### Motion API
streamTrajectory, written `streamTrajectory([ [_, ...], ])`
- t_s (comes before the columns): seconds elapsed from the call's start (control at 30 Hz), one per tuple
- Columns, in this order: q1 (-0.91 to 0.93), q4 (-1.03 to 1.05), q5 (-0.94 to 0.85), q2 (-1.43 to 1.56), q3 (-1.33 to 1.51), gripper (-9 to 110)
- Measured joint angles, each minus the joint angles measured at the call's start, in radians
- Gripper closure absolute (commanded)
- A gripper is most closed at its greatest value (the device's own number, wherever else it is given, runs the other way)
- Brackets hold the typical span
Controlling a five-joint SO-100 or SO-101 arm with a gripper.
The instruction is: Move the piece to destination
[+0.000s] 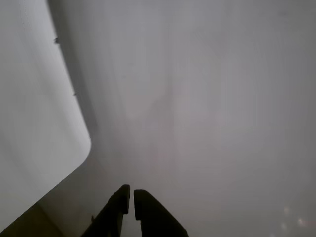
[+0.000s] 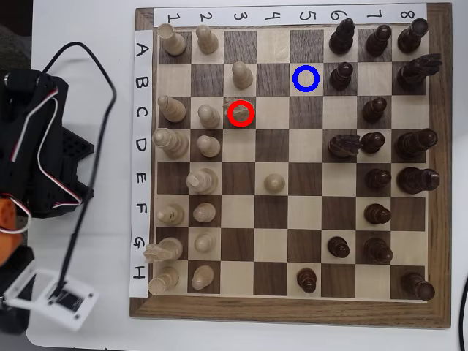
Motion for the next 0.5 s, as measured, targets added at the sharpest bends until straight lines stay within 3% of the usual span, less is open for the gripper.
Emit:
streamTrajectory([
  [0.5, -0.264, -0.060, 0.601, -0.313, -0.657, 101],
])
